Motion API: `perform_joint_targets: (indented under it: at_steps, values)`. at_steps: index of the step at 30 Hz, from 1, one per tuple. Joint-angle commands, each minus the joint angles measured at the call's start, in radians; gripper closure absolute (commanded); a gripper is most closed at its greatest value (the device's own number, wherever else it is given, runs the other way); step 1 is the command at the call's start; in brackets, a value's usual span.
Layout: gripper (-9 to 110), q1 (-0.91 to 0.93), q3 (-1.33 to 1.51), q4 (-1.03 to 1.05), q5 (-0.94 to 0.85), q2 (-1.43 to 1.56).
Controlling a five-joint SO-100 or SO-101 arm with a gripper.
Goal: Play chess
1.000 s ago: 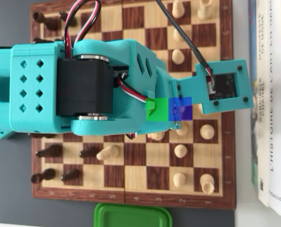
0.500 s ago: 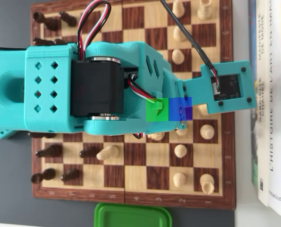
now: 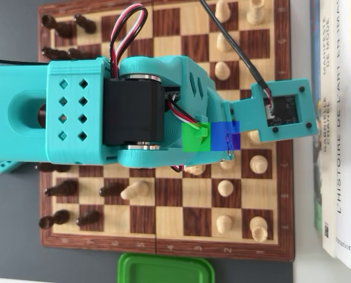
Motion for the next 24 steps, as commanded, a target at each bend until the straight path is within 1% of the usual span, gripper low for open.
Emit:
perform_joint_targets:
  at_steps: [1, 7, 10, 24]
  values:
    - [89, 0.002, -0.044, 0.002, -0.005, 0.012]
    - [90, -0.002, -0.044, 0.002, -0.005, 0.011]
    - [95, 0.002, -0.044, 0.002, -0.005, 0.011]
    - [95, 0.005, -0.046, 0.000, -0.006, 0.017]
